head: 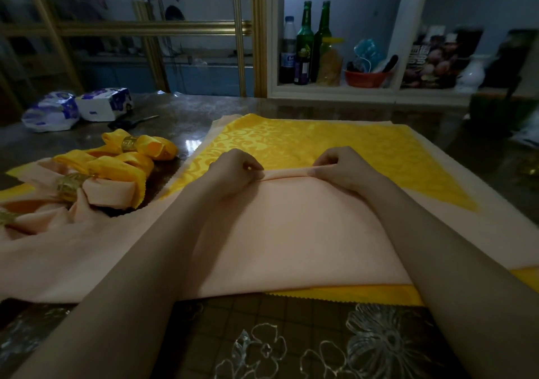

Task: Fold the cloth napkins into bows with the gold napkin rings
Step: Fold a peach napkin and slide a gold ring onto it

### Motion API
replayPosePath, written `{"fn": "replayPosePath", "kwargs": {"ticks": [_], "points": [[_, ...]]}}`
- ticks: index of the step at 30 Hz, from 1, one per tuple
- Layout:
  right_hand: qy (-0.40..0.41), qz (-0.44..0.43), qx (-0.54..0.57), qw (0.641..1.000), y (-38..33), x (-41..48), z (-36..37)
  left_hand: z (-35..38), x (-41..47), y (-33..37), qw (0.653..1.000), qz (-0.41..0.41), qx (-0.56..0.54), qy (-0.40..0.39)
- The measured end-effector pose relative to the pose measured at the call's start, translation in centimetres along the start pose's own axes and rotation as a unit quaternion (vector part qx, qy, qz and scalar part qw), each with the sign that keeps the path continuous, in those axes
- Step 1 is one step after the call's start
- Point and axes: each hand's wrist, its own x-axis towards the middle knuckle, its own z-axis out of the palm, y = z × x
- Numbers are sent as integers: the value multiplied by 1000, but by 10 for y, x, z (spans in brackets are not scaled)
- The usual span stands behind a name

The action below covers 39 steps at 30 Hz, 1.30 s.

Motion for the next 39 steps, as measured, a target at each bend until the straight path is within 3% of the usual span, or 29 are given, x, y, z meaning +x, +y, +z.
{"fn": "replayPosePath", "kwargs": {"ticks": [3,7,11,14,18,24,31,35,39], "points": [[48,8,-39,998,-7,-5,3,-2,-5,4,1000,-3,-2,22],[125,-29,-94,987,-8,-18,5,7,-21,17,992,45,93,76],[99,-96,-190,972,-6,-31,-6,0,-32,27,981,53,180,49],[76,-137,-260,953,-7,-36,-8,1,-38,30,982,34,184,38],[93,-165,-198,962,-1,-46,-4,5,-42,26,992,9,113,61],[125,-104,-170,972,2,-45,-2,3,-45,20,996,1,15,85],[163,-47,-213,962,2,-48,-1,3,-44,10,994,-21,-5,104],[171,-45,-154,972,4,-47,-4,-1,-42,9,994,-39,-51,85],[132,-54,-168,975,6,-46,-5,-2,-41,6,997,-6,15,75]]}}
